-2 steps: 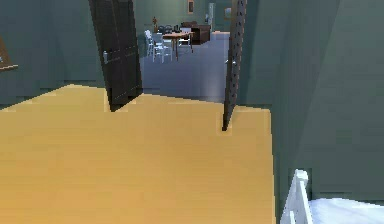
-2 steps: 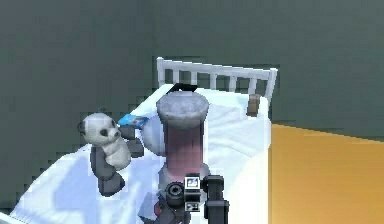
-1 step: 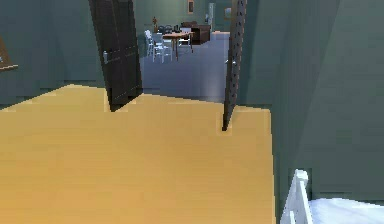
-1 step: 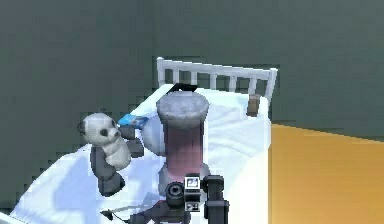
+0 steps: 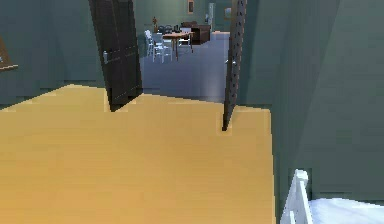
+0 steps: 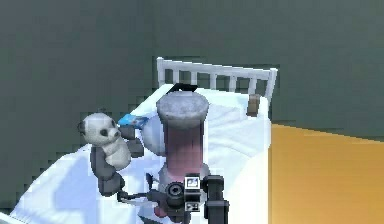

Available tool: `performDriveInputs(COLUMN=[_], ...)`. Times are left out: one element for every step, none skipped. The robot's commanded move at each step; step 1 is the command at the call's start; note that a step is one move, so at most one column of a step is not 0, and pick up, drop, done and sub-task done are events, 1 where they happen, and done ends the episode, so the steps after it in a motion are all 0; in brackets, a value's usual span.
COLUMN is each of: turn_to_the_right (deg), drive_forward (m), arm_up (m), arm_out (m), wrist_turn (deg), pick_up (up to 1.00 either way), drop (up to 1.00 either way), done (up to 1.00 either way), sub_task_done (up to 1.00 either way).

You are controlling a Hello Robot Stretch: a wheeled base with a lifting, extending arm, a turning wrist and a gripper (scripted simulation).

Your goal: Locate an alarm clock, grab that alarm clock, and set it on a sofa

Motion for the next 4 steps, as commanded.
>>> performDriveInputs(turn_to_the_right=[0.0,0.0,0.0,0.0], drive_forward=[0.0,0.0,0.0,0.0], arm_up=[0.0,-0.3,0.0,0.1], arm_out=[0.0,0.0,0.0,0.0], wrist_turn=[39.0,0.0,0.0,0.0], pick_up=[0.0,0.0,1.0,0.0], drop=[0.0,0.0,0.0,0.0], done=[0.0,0.0,0.0,0.0], sub_task_done=[0.0,0.0,0.0,0.0])
